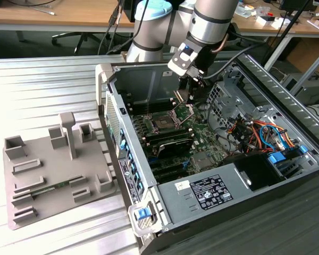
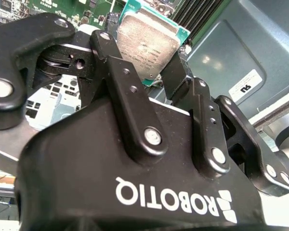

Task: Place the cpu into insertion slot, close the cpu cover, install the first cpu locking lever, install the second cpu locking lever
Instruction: 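Place the cpu into insertion slot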

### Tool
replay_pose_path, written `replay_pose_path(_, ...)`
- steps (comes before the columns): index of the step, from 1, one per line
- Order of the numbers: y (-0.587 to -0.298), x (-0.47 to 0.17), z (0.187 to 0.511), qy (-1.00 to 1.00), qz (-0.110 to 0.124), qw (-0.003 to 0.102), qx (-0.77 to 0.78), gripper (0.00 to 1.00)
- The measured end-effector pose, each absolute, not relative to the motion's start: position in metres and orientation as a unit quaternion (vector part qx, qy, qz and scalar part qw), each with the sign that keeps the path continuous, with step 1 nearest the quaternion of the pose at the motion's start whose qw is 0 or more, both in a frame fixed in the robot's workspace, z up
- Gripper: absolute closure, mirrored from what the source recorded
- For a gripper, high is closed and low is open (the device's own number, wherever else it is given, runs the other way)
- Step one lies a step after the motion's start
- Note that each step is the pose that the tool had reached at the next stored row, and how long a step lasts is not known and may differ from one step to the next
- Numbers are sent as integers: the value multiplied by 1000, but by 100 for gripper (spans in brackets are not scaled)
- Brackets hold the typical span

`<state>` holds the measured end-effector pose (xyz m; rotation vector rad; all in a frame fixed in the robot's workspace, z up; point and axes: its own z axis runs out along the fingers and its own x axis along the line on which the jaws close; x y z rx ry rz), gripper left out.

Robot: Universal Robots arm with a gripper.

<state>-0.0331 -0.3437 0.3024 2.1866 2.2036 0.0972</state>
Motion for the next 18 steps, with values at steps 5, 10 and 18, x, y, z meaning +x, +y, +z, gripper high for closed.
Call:
replay_pose_path(5,-344,-34,301,709,31,18,704,45)
replay_pose_path(10,-344,-34,300,709,31,18,704,45)
replay_pose_path(18,-344,-36,299,709,31,18,704,45)
